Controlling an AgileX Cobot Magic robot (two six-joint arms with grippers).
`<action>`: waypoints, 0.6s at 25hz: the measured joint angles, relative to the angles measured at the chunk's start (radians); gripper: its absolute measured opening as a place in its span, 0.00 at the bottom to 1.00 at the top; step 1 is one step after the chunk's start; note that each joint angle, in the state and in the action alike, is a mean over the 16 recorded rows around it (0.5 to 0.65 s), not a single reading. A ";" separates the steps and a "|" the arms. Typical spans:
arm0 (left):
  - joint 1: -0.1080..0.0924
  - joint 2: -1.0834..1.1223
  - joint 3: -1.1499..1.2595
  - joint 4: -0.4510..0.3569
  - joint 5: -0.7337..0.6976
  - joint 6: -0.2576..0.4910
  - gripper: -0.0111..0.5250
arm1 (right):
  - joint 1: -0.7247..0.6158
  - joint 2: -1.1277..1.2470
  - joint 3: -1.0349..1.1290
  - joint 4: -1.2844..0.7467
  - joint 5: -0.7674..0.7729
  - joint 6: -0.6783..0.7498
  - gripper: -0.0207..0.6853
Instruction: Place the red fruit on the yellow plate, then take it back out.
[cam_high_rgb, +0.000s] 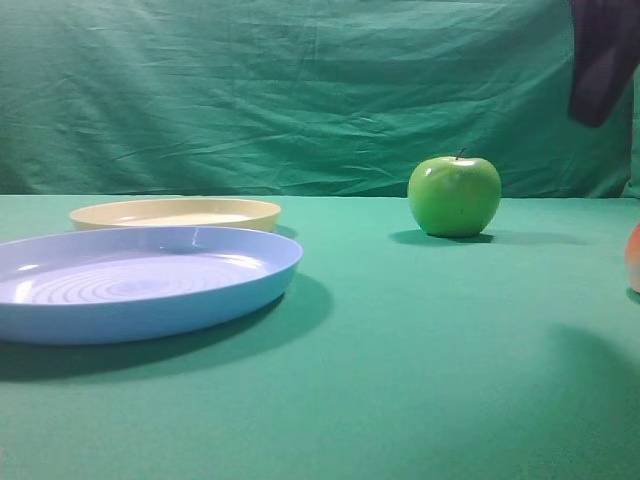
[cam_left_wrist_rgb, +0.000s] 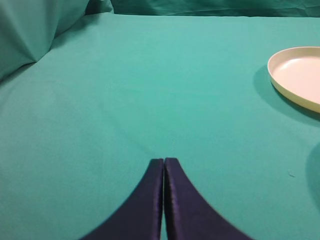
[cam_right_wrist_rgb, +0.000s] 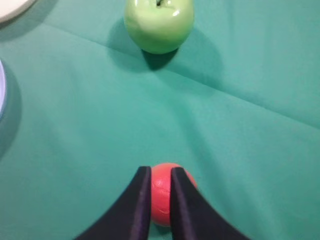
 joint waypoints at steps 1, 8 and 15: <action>0.000 0.000 0.000 0.000 0.000 0.000 0.02 | 0.000 -0.027 -0.006 0.000 0.016 0.000 0.26; 0.000 0.000 0.000 0.000 0.000 0.000 0.02 | 0.000 -0.245 -0.021 0.021 0.097 0.001 0.05; 0.000 0.000 0.000 0.000 0.000 0.000 0.02 | 0.000 -0.480 -0.018 0.049 0.153 0.011 0.03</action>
